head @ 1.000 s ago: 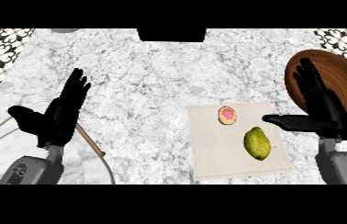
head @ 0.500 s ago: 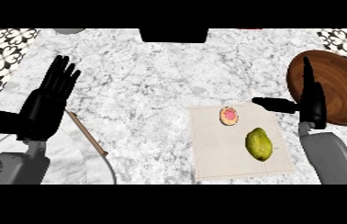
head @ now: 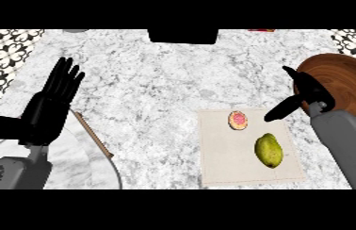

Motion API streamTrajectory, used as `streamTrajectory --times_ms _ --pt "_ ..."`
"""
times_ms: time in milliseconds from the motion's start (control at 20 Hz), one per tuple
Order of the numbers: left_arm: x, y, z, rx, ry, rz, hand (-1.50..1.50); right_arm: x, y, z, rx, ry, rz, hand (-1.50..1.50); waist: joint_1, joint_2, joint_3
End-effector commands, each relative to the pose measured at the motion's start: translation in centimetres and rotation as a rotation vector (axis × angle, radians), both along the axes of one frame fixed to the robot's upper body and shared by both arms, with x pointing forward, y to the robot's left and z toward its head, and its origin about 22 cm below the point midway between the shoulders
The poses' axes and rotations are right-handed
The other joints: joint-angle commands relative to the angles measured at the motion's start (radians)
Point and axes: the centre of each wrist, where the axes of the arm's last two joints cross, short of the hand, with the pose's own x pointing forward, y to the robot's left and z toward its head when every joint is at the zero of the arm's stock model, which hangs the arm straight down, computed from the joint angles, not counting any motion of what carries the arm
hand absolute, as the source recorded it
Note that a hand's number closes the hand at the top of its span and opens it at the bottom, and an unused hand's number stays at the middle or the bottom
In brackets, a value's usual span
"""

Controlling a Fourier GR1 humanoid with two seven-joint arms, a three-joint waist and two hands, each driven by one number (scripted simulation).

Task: Pick the cupcake from the placemat and place it in the bowl

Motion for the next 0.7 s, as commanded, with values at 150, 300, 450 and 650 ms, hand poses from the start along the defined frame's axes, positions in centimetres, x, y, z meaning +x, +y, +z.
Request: streamTrajectory --times_ms 150,300,450,650 --pt "-0.4 0.3 -0.1 -0.010 0.006 0.000 0.00 4.6 4.3 6.2 -0.019 0.371 0.219 -1.50 -0.009 -0.003 0.004" --pt "-1.4 1.2 -0.8 -0.017 0.015 0.024 0.00 5.5 8.1 8.1 0.004 0.409 0.212 -1.50 -0.026 -0.007 0.004" --pt "0.0 1.7 1.1 -0.009 -0.003 0.045 0.00 6.1 7.1 7.8 -0.010 0.420 0.163 -1.50 -0.040 -0.005 0.005" --pt "-1.8 0.7 0.2 -0.005 -0.011 0.037 0.00 6.2 7.6 5.8 0.035 0.425 0.146 -1.50 -0.039 -0.006 0.005"
